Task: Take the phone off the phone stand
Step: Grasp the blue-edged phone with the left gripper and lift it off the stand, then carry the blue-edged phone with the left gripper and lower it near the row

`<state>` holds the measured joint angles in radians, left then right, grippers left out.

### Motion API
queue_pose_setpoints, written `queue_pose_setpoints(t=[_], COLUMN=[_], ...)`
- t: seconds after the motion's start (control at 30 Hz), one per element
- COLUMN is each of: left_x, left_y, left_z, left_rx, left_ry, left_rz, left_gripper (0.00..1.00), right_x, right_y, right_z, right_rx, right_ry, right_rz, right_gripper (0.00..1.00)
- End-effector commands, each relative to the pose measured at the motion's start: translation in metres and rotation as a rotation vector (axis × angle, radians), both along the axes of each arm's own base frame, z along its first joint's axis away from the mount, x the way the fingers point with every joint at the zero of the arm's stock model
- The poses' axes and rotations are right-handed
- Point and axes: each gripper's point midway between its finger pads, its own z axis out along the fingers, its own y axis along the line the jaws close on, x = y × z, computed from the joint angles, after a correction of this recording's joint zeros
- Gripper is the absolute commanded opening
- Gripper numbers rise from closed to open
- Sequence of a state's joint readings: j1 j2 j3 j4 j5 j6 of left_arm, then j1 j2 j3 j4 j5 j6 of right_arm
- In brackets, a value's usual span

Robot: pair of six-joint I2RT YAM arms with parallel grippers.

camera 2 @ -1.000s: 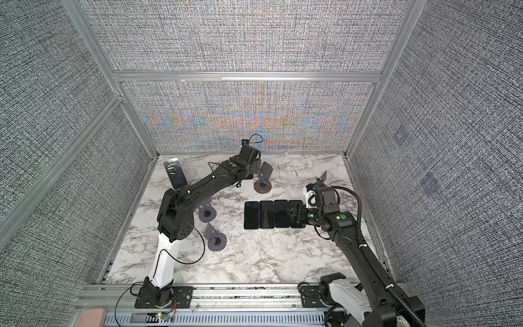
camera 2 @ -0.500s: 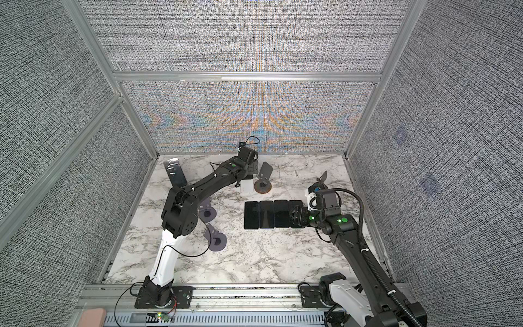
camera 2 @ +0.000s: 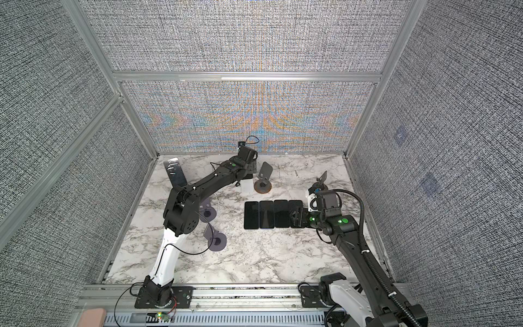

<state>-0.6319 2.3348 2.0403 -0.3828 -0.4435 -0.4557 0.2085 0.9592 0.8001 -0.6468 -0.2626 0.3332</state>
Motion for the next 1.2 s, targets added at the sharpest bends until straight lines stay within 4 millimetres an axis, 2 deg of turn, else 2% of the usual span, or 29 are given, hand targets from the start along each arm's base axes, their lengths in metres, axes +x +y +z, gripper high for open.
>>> queue_pose_setpoints(t=[0.0, 0.13, 0.33, 0.7, 1.0, 1.17], left_x=[0.004, 0.005, 0.002, -0.016, -0.051, -0.086], left_y=[0.001, 0.002, 0.001, 0.006, 0.019, 0.031], left_z=[0.005, 0.006, 0.012, 0.045, 0.065, 0.067], left_rx=[-0.001, -0.004, -0.013, -0.083, -0.13, -0.118], left_ry=[-0.022, -0.023, -0.026, -0.045, -0.017, 0.07], left_rz=[0.004, 0.007, 0.004, -0.017, -0.047, -0.103], left_gripper=[0.77, 0.72, 0.7, 0.7, 0.7, 0.68], right_x=[-0.001, 0.0, 0.0, 0.002, 0.004, 0.005], right_y=[-0.001, -0.001, 0.0, 0.003, 0.009, 0.011], right_z=[-0.002, -0.002, -0.001, 0.001, 0.006, 0.007], right_rx=[-0.009, -0.009, -0.007, 0.008, 0.025, 0.026], right_ry=[0.004, 0.004, 0.002, -0.003, -0.02, -0.022], right_rz=[0.0, -0.002, 0.002, 0.013, 0.054, 0.066], right_gripper=[0.71, 0.71, 0.71, 0.71, 0.71, 0.71])
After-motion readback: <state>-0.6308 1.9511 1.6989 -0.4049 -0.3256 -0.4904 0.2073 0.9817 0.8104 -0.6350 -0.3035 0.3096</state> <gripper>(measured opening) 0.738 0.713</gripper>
